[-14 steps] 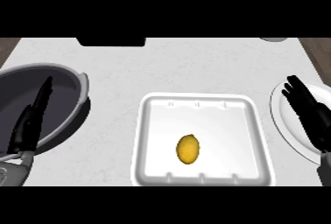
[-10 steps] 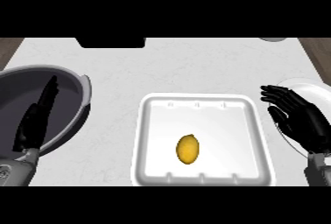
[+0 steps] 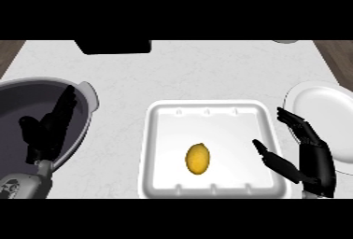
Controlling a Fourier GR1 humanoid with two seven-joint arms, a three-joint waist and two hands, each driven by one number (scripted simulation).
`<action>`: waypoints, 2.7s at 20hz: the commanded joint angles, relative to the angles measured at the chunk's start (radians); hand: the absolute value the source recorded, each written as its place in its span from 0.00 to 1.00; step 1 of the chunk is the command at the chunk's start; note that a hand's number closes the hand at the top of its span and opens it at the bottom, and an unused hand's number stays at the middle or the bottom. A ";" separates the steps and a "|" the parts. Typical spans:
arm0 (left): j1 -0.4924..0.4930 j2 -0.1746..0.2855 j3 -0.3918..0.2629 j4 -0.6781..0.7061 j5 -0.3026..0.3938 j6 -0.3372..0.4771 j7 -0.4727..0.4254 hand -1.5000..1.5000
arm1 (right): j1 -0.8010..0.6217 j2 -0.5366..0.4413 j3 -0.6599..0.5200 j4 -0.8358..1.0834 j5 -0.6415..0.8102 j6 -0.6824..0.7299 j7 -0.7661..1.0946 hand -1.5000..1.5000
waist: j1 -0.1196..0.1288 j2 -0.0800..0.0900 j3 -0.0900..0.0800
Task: Pick the lemon from the tray and place it in the plate
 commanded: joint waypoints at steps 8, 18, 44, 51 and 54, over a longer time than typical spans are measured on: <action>-0.065 -0.033 0.044 0.100 0.022 -0.074 0.022 0.50 | 0.254 0.000 0.280 -0.124 0.357 -0.087 0.037 0.00 | 0.014 0.010 -0.005; 0.011 -0.076 0.041 0.041 -0.015 -0.078 0.017 0.50 | 0.137 0.018 0.405 -0.250 0.629 0.057 0.543 0.00 | 0.034 0.010 -0.006; 0.001 -0.142 0.130 0.024 -0.106 -0.163 0.061 0.50 | -0.161 0.136 0.346 0.118 0.775 0.368 0.786 0.00 | 0.031 0.011 -0.003; 0.035 -0.173 0.141 -0.060 -0.153 -0.160 0.090 0.50 | -0.249 0.187 0.288 0.205 0.796 0.402 0.804 0.00 | 0.032 0.010 -0.003; -0.039 -0.147 0.213 0.063 -0.101 -0.250 0.060 0.50 | -0.215 0.219 0.375 0.174 0.851 0.405 0.857 0.00 | 0.028 0.010 -0.004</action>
